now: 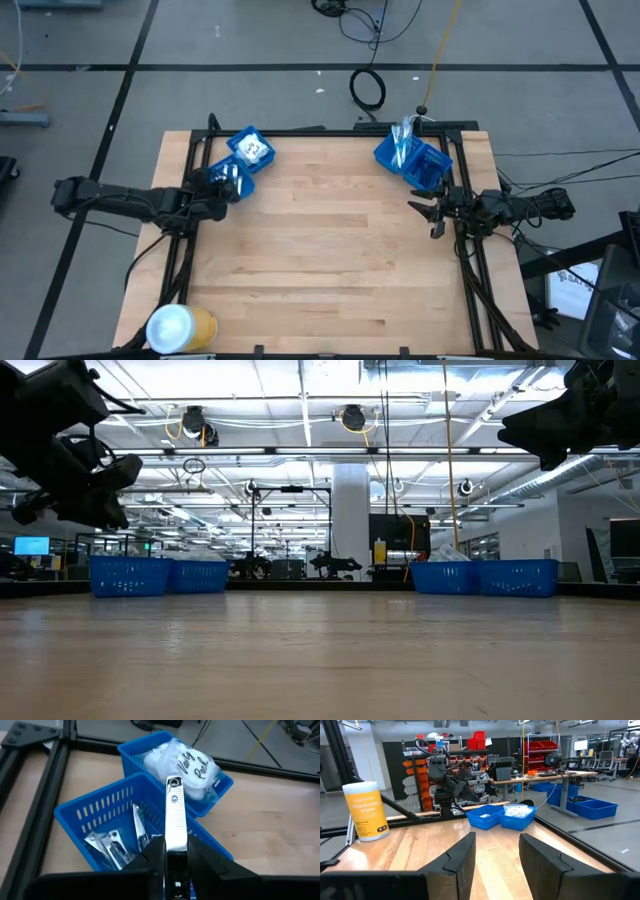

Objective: Pick & Place Travel size toiletries
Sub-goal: Put the silver nail cutter into the left blue basket, then return to Home Position

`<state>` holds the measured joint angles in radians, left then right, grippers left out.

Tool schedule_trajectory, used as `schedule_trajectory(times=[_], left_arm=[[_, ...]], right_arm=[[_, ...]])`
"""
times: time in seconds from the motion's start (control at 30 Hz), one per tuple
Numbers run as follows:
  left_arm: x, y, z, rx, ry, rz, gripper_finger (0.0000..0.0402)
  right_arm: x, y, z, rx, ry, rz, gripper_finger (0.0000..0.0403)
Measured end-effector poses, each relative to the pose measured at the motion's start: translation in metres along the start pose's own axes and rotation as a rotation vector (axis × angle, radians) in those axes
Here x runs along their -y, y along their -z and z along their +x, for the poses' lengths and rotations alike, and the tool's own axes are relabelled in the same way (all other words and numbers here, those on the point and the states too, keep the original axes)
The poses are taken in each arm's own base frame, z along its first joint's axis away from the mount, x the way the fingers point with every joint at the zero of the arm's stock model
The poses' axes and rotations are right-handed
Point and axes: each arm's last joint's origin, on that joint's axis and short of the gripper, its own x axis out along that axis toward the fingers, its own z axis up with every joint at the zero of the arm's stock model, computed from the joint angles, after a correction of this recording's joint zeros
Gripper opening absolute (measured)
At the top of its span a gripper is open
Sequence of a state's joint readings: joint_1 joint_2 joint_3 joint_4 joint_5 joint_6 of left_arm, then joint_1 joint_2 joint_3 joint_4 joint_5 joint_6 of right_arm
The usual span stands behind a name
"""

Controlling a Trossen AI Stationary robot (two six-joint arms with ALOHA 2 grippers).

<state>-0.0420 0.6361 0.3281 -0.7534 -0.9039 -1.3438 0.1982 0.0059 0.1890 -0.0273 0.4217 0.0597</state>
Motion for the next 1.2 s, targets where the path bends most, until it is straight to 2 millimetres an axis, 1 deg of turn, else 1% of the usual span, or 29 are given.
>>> schedule_trajectory(times=[0.37,0.53,0.6,0.73,0.83,0.9,1.03,1.2], left_arm=[[-0.002,-0.004,0.004,0.024,-0.041,-0.058,0.0179],[0.001,-0.005,0.004,0.036,-0.024,-0.033,0.0219],[0.002,-0.005,0.004,0.014,-0.018,0.088,0.0228],[0.006,-0.003,0.001,-0.173,0.104,0.344,0.0237],[0.013,-0.005,-0.004,-0.233,0.235,0.383,0.0238],[0.020,-0.007,-0.007,-0.190,0.321,0.450,0.0239],[0.031,-0.014,-0.018,-0.017,0.437,0.525,0.0239],[0.032,-0.019,-0.036,0.098,0.614,0.650,0.0239]], right_arm=[[0.000,0.000,0.000,0.000,0.000,0.000,0.0139],[0.000,0.000,0.000,0.000,-0.002,0.005,0.0139],[0.000,0.000,0.000,0.000,-0.003,0.016,0.0139],[0.000,-0.001,0.000,0.014,-0.004,0.035,0.0139],[0.000,-0.001,0.000,0.013,-0.004,-0.003,0.0139],[0.000,-0.001,0.000,0.014,-0.003,-0.022,0.0139],[0.000,-0.001,0.000,0.008,-0.003,-0.042,0.0139],[0.000,0.000,0.000,-0.003,-0.003,-0.031,0.0139]])
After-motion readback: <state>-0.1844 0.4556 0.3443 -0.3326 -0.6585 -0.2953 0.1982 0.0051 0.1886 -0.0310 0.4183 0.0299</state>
